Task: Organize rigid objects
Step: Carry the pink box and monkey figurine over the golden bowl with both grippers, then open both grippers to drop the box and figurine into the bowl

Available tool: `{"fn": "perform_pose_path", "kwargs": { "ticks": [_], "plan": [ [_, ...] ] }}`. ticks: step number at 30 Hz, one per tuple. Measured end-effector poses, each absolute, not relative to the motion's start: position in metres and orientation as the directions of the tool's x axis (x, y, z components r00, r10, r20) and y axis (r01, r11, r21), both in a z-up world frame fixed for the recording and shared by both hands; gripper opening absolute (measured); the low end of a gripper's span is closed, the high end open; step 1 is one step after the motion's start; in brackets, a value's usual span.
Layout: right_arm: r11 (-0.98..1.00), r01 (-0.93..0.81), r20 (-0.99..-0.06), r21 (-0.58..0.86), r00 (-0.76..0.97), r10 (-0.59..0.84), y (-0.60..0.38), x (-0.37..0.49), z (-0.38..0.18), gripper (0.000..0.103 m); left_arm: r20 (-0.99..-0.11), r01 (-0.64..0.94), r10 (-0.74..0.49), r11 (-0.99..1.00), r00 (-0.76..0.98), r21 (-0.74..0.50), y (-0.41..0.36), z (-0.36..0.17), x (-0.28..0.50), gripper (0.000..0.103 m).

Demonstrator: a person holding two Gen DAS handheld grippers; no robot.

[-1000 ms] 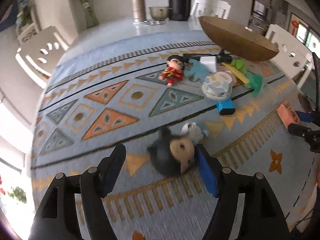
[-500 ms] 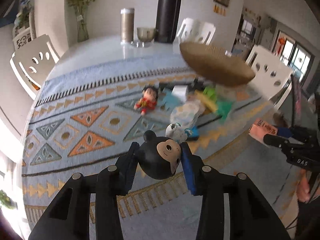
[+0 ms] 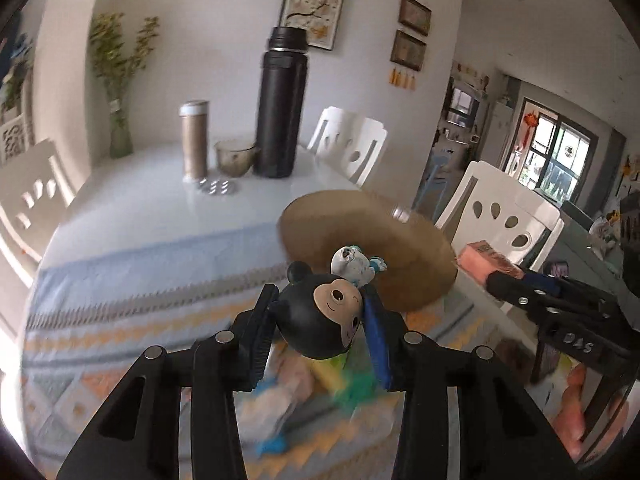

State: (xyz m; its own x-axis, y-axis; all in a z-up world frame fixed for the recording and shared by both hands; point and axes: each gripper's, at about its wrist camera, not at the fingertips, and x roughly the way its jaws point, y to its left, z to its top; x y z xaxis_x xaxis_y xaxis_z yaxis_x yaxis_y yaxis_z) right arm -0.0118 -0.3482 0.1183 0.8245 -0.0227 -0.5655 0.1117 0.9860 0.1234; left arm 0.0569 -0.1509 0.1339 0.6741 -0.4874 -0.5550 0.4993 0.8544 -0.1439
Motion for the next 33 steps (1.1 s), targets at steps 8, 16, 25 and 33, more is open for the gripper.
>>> {"fn": "perform_pose_path", "kwargs": {
  "ticks": [8,16,25,33],
  "plan": [
    [0.962,0.252,-0.694,0.107,0.711,-0.109,-0.375,0.053,0.082,0.039,-0.645,0.514,-0.482,0.843,0.593,-0.158,-0.214,0.088,0.116,0.038],
    [0.953,0.299,-0.742,0.041,0.648,-0.171,-0.389,0.067,0.066,0.045,-0.683,0.532,-0.466,0.836,0.562,-0.132,-0.240,0.073,0.129,0.044],
    [0.952,0.295,-0.626,0.077,0.758,-0.185,-0.384,0.005,0.109,0.064,-0.578,0.502,-0.474,0.856,0.664,-0.125,-0.168,0.131,0.079,0.069],
    [0.988,0.109,-0.532,0.108,0.846,-0.035,-0.340,-0.052,0.128,0.084,-0.546,0.373,-0.403,0.912,0.735,-0.171,-0.073,0.152,0.020,0.071]
  ]
}}
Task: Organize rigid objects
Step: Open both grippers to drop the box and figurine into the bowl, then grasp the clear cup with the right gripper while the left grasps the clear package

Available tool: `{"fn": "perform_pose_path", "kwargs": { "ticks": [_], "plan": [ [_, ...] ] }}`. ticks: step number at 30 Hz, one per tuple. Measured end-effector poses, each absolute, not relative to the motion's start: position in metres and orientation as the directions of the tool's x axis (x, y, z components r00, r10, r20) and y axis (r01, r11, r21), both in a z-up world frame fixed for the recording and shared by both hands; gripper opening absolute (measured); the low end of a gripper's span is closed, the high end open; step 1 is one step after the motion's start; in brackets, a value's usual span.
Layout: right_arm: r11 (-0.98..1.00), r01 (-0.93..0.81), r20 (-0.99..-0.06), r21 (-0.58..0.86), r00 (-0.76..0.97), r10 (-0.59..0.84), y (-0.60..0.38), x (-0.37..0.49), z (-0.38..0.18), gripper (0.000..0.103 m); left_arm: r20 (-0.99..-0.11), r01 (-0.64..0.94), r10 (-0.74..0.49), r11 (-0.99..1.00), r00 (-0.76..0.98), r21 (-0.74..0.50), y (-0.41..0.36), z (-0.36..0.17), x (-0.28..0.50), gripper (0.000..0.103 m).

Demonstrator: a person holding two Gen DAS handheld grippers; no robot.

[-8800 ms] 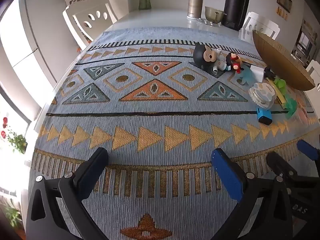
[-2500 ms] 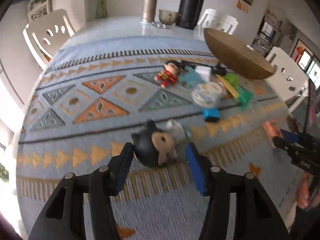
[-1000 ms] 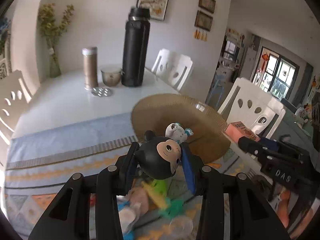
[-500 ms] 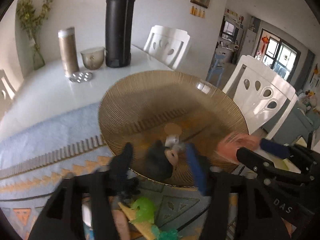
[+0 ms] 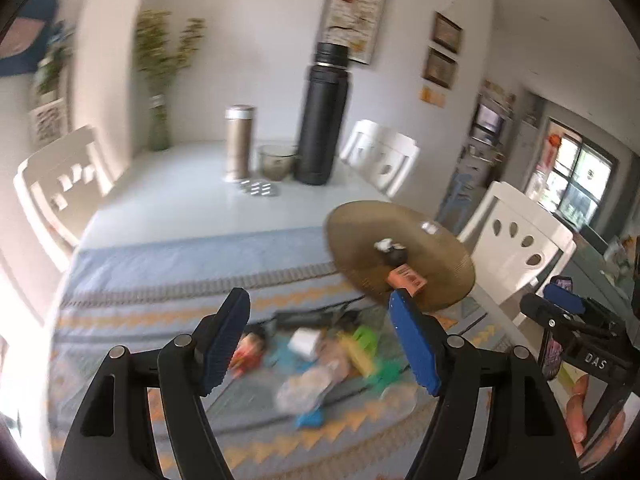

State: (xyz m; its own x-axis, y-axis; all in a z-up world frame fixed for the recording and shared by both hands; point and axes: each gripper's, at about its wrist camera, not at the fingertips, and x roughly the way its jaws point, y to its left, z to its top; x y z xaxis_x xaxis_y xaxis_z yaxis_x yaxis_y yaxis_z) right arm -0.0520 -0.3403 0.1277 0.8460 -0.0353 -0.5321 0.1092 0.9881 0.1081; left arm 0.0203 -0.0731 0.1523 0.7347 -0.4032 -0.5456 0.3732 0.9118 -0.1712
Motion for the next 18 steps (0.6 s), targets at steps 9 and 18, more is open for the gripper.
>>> {"fn": "perform_pose_path", "kwargs": {
  "ticks": [9,18],
  "plan": [
    [0.981,-0.002,-0.628,0.194,0.768,0.125,-0.301,-0.043,0.038,0.088,-0.652,0.226,-0.261,0.964,0.712,-0.139,-0.026,0.061,-0.008,0.078],
    [0.975,-0.033,-0.666,0.221,0.725,0.176,-0.296,-0.030,0.008,0.088,-0.693,0.247,-0.254,0.963,0.675,-0.113,-0.036,0.025,-0.009,0.078]
  ]
}}
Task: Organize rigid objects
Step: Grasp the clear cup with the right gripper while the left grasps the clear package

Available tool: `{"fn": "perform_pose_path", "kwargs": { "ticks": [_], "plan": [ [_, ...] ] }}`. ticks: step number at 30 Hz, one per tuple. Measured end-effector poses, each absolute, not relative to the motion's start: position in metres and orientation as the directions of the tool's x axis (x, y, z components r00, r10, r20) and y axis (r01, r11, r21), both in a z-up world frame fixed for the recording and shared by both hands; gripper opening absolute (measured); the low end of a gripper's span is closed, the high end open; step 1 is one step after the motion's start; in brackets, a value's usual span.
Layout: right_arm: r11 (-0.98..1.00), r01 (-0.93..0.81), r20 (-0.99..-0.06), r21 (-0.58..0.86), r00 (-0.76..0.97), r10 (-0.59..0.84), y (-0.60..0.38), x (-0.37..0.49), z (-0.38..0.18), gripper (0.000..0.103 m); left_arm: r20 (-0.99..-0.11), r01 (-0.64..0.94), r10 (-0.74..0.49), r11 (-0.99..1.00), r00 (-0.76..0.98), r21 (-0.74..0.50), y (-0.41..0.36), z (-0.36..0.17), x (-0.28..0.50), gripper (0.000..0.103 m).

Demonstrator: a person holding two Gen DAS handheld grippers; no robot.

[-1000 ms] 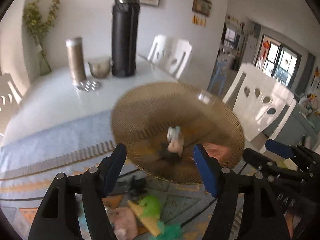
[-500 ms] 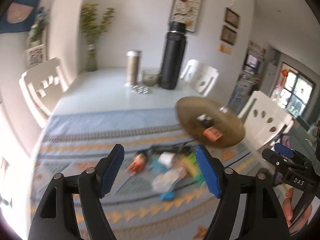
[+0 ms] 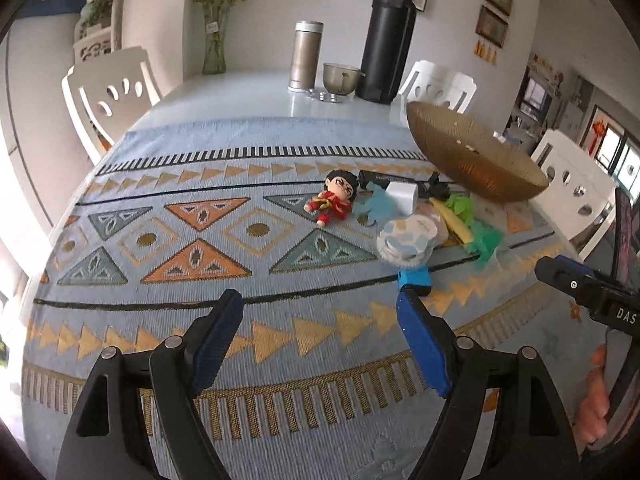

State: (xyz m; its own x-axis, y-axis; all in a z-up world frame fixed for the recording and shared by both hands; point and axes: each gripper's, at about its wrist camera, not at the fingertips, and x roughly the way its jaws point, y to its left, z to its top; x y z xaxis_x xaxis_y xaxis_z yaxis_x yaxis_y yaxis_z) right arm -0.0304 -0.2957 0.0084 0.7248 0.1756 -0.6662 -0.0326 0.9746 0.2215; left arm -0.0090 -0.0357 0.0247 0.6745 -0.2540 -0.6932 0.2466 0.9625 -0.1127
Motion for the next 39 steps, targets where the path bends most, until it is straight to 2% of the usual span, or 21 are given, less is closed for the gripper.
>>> {"fn": "perform_pose_path", "kwargs": {
  "ticks": [8,13,18,20,26,28,30,39],
  "plan": [
    [0.988,-0.091,-0.694,0.126,0.703,0.153,-0.272,-0.032,0.007,0.087,-0.693,0.274,-0.223,0.961,0.685,-0.039,-0.046,0.028,-0.014,0.078],
    [0.980,-0.128,-0.749,0.150,0.632,0.197,-0.259,-0.015,0.004,0.070,-0.732,0.380,-0.305,0.922,0.609,-0.068,-0.065,0.038,0.001,0.078],
    [0.986,-0.118,-0.749,0.120,0.641,0.168,-0.253,-0.006,0.000,0.066,-0.764,0.475,-0.337,0.879,0.551,-0.044,-0.092,0.040,0.032,0.077],
    [0.986,-0.117,-0.761,0.123,0.626,0.169,-0.253,-0.003,-0.006,0.058,-0.776,0.492,-0.357,0.868,0.519,-0.071,-0.097,0.035,0.045,0.077],
    [0.988,-0.117,-0.743,0.101,0.651,0.153,-0.250,-0.004,-0.004,0.055,-0.793,0.529,-0.369,0.846,0.484,-0.071,-0.113,0.025,0.060,0.077],
    [0.991,-0.115,-0.741,0.074,0.659,0.131,-0.246,-0.005,-0.004,0.046,-0.795,0.533,-0.378,0.842,0.475,-0.082,-0.115,0.023,0.063,0.071],
    [0.992,-0.114,-0.735,0.056,0.668,0.118,-0.244,-0.006,-0.004,0.039,-0.801,0.538,-0.387,0.837,0.457,-0.098,-0.116,0.021,0.065,0.050],
    [0.991,-0.122,-0.687,0.053,0.715,0.125,-0.246,-0.017,0.005,0.039,-0.763,0.509,-0.404,0.853,0.504,-0.115,-0.102,0.034,0.039,0.048]
  ]
}}
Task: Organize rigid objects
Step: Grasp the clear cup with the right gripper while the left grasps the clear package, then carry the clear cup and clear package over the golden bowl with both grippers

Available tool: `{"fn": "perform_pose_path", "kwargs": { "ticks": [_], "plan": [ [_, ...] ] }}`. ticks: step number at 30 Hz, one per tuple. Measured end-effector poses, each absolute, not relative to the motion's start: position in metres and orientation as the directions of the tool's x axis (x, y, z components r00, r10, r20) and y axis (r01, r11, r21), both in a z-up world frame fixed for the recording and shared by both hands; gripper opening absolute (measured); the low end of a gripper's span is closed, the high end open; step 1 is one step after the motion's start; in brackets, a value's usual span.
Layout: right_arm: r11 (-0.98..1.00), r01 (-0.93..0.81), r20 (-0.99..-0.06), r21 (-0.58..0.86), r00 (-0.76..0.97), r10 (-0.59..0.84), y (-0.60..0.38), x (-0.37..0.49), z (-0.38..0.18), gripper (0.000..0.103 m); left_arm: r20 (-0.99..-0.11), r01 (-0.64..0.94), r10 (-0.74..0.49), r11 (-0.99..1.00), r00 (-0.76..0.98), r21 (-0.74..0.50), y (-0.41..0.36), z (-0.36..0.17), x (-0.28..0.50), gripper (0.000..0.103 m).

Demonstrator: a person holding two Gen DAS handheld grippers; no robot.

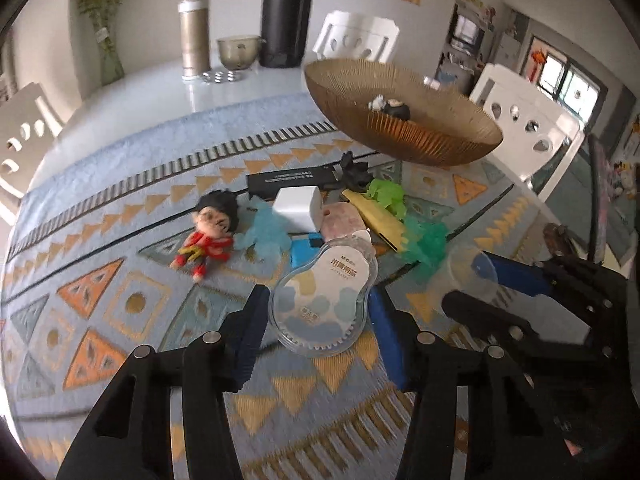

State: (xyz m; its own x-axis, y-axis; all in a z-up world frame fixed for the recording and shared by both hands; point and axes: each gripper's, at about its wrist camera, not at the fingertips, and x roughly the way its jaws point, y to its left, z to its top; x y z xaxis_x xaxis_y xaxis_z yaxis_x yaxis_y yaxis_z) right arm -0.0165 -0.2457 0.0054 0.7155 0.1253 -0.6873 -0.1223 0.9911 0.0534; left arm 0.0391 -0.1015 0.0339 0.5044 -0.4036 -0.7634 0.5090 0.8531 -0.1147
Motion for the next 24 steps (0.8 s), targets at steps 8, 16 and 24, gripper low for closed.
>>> {"fn": "perform_pose_path", "kwargs": {
  "ticks": [8,16,24],
  "plan": [
    [0.990,-0.135,-0.668,0.039,0.734,0.127,-0.242,-0.023,0.010,0.039,-0.765,0.300,-0.255,0.950,0.591,-0.086,-0.044,0.037,-0.014,0.048],
    [0.980,-0.191,-0.683,0.048,0.710,0.172,-0.235,-0.047,0.008,0.039,-0.772,0.113,-0.118,0.992,0.625,-0.060,-0.013,0.020,-0.035,0.048],
    [0.973,-0.230,-0.706,0.023,0.685,0.179,-0.226,-0.044,0.001,0.039,-0.771,0.091,-0.061,0.996,0.634,-0.005,-0.023,0.012,-0.042,0.048]
  ]
}}
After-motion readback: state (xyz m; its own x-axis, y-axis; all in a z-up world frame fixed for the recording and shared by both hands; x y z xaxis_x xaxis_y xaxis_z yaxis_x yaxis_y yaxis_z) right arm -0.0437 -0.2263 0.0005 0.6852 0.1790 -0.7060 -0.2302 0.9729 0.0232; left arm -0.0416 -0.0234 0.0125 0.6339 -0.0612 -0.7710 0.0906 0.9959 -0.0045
